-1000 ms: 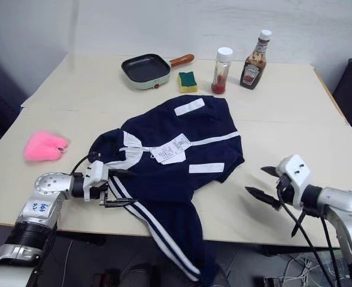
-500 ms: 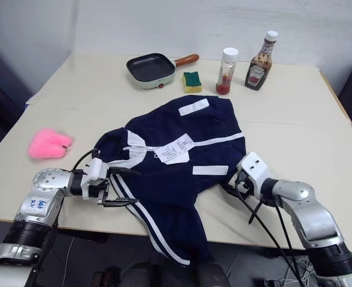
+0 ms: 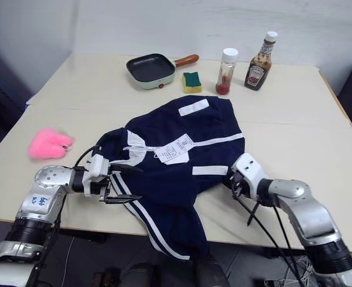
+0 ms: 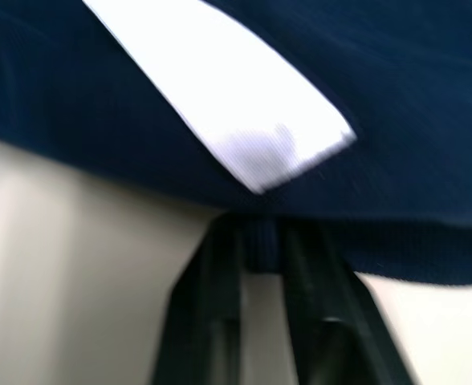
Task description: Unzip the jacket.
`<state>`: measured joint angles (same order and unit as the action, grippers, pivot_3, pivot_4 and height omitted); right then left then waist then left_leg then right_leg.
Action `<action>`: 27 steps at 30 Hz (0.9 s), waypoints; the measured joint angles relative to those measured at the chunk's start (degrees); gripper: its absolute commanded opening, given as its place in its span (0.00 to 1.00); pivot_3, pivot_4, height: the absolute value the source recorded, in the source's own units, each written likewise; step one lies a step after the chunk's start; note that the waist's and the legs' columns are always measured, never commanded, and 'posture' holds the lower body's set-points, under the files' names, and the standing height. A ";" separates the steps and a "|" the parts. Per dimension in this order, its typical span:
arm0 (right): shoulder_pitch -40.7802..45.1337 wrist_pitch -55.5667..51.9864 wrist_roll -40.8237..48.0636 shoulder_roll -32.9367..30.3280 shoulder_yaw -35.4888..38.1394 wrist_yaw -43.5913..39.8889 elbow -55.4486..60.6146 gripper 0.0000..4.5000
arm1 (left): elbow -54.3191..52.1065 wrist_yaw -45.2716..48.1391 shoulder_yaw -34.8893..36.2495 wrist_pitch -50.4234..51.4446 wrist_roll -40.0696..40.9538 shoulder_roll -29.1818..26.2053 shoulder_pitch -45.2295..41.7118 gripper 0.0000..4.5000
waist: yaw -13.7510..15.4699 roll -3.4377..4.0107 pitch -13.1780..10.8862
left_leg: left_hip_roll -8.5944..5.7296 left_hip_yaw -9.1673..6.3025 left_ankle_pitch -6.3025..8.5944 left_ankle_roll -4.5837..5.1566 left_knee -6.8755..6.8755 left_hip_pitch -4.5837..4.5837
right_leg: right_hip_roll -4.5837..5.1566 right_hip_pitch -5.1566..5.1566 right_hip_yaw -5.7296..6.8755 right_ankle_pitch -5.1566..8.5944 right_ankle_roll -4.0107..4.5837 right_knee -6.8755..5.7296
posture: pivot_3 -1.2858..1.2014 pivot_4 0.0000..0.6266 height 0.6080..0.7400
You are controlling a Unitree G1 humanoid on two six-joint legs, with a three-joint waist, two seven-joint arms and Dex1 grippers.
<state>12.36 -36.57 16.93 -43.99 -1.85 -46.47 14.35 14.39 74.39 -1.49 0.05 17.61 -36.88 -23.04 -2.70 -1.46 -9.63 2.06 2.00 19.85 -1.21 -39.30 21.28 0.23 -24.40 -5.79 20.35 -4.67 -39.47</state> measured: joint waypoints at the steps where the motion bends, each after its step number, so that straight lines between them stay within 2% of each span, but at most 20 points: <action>1: -0.47 0.24 0.41 -1.01 0.41 -1.17 -0.02 0.01 | 0.08 -0.12 -0.04 0.16 -0.03 0.03 0.02 0.96 | 0.06 0.00 0.00 | -0.03 0.00 0.00 0.01 0.00 0.00 | 0.02 0.00 0.00 0.00 0.00 0.00 | 0.52 0.24 1.00; 3: -1.93 1.20 1.98 -2.72 2.00 -4.37 0.08 0.01 | 0.13 -0.21 -0.23 0.58 -0.09 0.08 -0.10 0.96 | 0.19 0.00 0.00 | -0.04 -0.01 0.01 0.03 0.00 0.01 | 0.02 0.00 0.02 0.00 0.00 0.02 | 0.52 0.24 1.00; 5: -6.96 4.30 7.05 -7.03 6.38 -13.81 2.75 0.01 | 0.34 -0.09 -0.42 0.80 -0.19 0.00 -0.04 0.96 | 0.76 0.00 0.00 | -0.08 -0.03 0.01 0.03 0.05 0.02 | 0.02 0.00 0.04 0.00 -0.01 0.05 | 0.52 0.24 1.00; 10: -17.38 5.43 11.80 -17.72 15.67 -27.76 5.82 0.01 | 2.54 0.90 -0.61 0.16 -0.47 -1.29 0.21 0.96 | 1.11 -0.04 -0.04 | -0.15 -0.10 -0.03 0.13 0.05 -0.03 | 0.09 0.14 0.08 0.00 -0.02 0.14 | 0.52 0.24 1.00; 14: -26.54 10.23 9.63 -20.72 20.03 -32.80 7.11 0.01 | 2.63 1.58 -0.54 -0.63 -0.53 -2.07 0.19 0.96 | 1.14 -0.06 -0.03 | -0.16 -0.17 -0.04 0.14 0.09 -0.06 | 0.08 0.21 0.14 -0.01 -0.03 0.23 | 0.52 0.24 1.00; 17: -27.06 19.28 3.73 -19.75 19.82 -30.71 5.04 0.01 | 2.72 2.07 -0.52 -0.62 -0.51 -2.34 0.41 0.96 | 1.10 -0.07 -0.03 | -0.25 -0.15 -0.06 0.18 0.08 -0.08 | 0.16 0.27 0.12 -0.04 -0.09 0.28 | 0.52 0.24 1.00; 21: -28.42 27.57 -1.25 -15.66 18.41 -26.58 1.11 0.22 | 2.06 3.40 -0.60 0.85 -0.24 -2.75 1.02 0.98 | 1.10 -0.08 -0.02 | -0.23 -0.20 -0.07 0.17 0.09 -0.10 | 0.15 0.31 0.17 -0.05 -0.10 0.31 | 0.52 0.24 1.00; 23: -33.73 26.15 0.56 -15.15 19.18 -27.57 3.13 0.39 | 0.73 4.72 -0.83 4.69 0.58 -4.44 1.48 1.00 | 1.19 -0.04 -0.04 | -0.22 -0.26 -0.07 0.17 0.12 -0.07 | 0.15 0.30 0.21 -0.04 -0.10 0.30 | 0.52 0.24 1.00; 25: -39.11 23.57 3.55 -15.05 21.36 -29.45 6.88 0.51 | -1.17 5.96 -0.73 9.15 1.83 -7.34 2.12 1.00 | 1.17 -0.03 -0.04 | -0.22 -0.34 -0.07 0.17 0.15 -0.07 | 0.17 0.35 0.26 -0.04 -0.10 0.34 | 0.52 0.24 1.00; 27: -43.56 19.13 8.18 -14.68 26.42 -31.24 10.96 0.67 | -4.12 7.57 -0.45 14.21 3.88 -10.60 3.19 1.00 | 1.00 0.00 -0.05 | -0.21 -0.42 -0.07 0.17 0.15 -0.24 | 0.20 0.63 0.31 -0.04 -0.10 0.49 | 0.52 0.24 1.00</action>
<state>-31.20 -17.44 25.10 -58.67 24.57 -77.71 25.31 10.27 81.96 -1.94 14.26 21.49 -47.48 -19.85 -1.70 -1.47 -9.68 1.85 1.58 19.78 -1.04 -39.15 21.04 0.43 -23.77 -5.48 20.31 -4.77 -38.98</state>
